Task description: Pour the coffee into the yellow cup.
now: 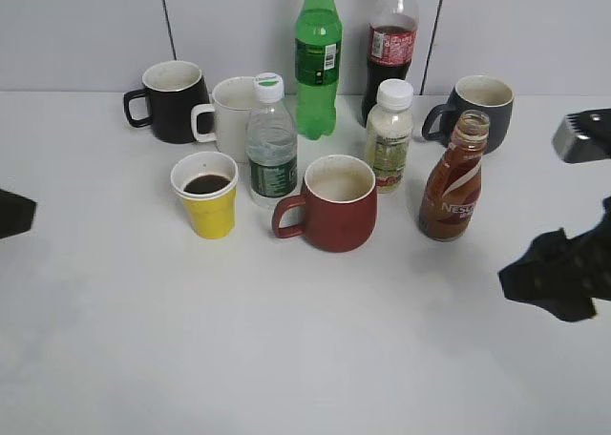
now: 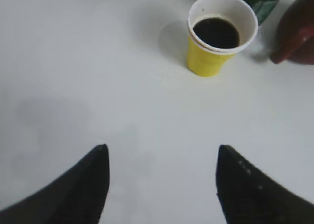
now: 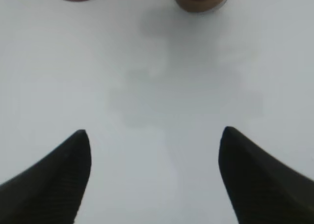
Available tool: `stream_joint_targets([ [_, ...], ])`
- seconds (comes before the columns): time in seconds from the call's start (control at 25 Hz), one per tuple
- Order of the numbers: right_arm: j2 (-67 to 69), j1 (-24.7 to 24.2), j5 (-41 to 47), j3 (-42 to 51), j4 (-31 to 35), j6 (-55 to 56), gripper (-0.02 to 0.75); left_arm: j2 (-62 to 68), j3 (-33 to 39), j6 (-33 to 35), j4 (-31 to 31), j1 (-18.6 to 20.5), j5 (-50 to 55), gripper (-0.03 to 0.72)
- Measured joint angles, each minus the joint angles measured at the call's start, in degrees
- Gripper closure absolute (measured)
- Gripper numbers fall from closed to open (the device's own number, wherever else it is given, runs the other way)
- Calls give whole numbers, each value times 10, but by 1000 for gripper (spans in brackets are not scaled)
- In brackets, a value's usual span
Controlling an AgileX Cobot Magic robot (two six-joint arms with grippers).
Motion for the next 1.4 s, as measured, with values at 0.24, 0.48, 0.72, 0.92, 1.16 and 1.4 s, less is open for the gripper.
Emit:
stream_joint_targets([
  [0.24,-182,0,173,0,-14,0,141,-198,-18,0,-11,-2,167,207],
  [0.48,-356,0,313,-1,-52,0,141,-361,-35,0,-9,-2,324,258],
  [0.72,-492,0,382,4,-63,0,141,-430,-1,15,5,-3,401,277],
  [0.92,-578,0,363,22,-71,0,142,-447,8,66,3,-3,361,298],
  [1.16,-604,0,353,23,-72,-1,144,-446,30,101,0,-3,318,319],
  [1.4,-604,0,352,23,-72,-1,144,-446,30,102,-17,-3,318,325],
])
